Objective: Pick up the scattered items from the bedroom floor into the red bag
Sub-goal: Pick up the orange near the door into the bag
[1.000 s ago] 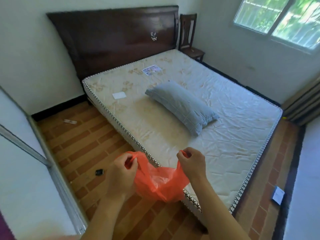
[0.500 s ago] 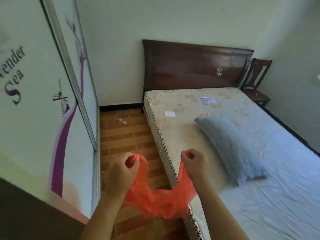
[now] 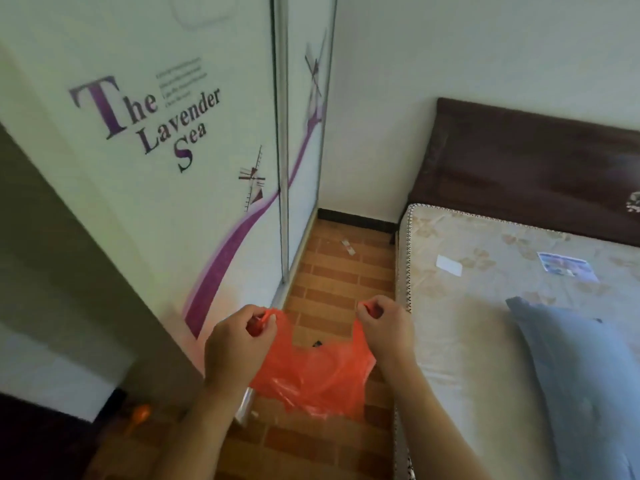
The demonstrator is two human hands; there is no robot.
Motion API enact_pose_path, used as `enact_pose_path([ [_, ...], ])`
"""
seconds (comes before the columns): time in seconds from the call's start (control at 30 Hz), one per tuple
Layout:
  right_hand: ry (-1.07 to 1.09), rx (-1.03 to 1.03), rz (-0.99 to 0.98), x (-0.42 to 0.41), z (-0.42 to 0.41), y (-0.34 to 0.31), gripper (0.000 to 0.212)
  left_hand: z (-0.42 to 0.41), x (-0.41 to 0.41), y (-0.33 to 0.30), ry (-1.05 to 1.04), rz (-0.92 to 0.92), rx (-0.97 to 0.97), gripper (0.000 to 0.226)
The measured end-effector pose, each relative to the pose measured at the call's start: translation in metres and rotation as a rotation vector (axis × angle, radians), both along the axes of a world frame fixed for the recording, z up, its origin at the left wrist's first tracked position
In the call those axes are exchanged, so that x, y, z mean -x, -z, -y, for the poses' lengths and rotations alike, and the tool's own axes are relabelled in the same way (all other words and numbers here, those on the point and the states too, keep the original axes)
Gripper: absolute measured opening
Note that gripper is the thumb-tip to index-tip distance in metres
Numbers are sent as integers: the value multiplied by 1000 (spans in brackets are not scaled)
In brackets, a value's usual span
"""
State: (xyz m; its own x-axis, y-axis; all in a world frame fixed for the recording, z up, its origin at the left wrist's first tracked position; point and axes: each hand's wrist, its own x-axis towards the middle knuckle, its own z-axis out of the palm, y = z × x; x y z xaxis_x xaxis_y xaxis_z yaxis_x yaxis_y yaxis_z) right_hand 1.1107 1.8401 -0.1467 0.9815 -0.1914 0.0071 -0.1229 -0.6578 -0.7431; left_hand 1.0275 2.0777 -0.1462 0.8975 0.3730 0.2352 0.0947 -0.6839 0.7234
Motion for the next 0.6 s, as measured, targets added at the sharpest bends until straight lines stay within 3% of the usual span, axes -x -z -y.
enact_pose_path([
  [0.27, -311, 4, -33, 22, -63, 11, 17, -31, 87, 2, -307, -82, 15, 10],
  [0.6, -572, -25, 33, 104, -184, -6, 14, -109, 224, -7, -649, -67, 9, 15],
])
